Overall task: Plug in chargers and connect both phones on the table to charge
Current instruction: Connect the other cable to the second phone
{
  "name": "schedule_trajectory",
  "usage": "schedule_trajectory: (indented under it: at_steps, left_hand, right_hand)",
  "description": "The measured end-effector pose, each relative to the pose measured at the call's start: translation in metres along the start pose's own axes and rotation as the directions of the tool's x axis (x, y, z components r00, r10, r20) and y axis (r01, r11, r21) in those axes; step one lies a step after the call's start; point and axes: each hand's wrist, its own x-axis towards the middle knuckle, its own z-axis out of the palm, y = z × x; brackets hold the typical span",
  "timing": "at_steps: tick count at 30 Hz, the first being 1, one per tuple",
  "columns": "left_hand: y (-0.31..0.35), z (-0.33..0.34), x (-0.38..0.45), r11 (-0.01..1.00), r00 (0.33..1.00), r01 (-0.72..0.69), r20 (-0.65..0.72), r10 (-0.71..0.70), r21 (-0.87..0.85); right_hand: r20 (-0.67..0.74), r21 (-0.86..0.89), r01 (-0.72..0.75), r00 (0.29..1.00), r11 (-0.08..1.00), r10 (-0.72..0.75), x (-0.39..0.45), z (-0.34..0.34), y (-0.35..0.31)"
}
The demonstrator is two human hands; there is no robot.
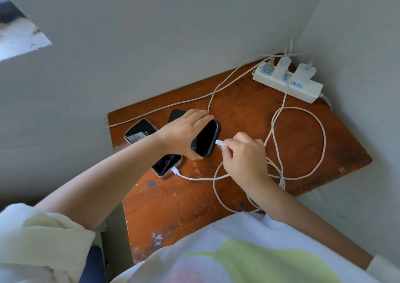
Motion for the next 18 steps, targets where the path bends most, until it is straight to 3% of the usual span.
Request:
schedule_trajectory:
  at_steps: [18]
  left_hand:
    - [0.0020,-0.0027,0.0080,0.998,0.996,0.006,0.092,-0.011,0.063]
  right_hand:
    - [-0.066,0.046,0.065,0.996,0.997,-0.061,0.0026,0.0069,0.0050]
